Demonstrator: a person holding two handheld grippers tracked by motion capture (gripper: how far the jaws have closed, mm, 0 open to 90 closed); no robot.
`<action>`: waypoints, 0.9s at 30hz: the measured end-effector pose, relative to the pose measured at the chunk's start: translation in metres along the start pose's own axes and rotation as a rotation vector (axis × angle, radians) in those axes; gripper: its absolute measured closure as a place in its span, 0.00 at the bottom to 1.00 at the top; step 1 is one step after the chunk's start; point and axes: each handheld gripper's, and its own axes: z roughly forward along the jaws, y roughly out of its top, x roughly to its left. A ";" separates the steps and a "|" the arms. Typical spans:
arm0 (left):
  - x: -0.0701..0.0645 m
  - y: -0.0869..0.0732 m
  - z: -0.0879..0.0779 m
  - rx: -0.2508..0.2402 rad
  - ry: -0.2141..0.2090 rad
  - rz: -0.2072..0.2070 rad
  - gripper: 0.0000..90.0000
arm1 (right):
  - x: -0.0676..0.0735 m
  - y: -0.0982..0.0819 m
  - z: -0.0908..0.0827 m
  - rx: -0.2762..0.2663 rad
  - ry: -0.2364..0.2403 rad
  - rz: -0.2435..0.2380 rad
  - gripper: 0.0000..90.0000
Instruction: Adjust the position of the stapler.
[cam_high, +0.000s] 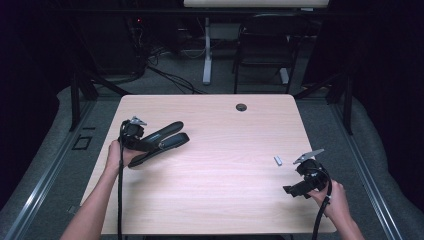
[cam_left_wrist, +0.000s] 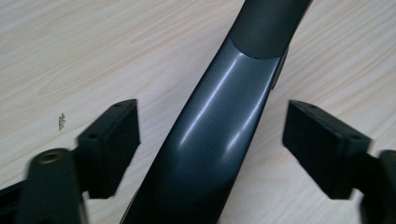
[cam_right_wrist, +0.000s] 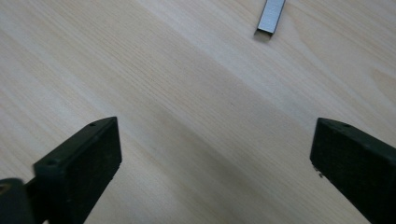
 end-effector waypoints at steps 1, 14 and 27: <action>0.000 0.000 0.000 0.000 0.000 0.000 0.29 | 0.000 0.000 0.000 0.000 0.000 0.000 0.03; -0.003 0.000 0.006 0.028 -0.001 0.019 0.41 | 0.001 0.000 0.000 0.004 0.003 -0.002 0.04; -0.009 -0.001 0.000 0.063 -0.060 0.070 0.50 | 0.002 0.000 0.000 0.004 0.003 -0.005 0.04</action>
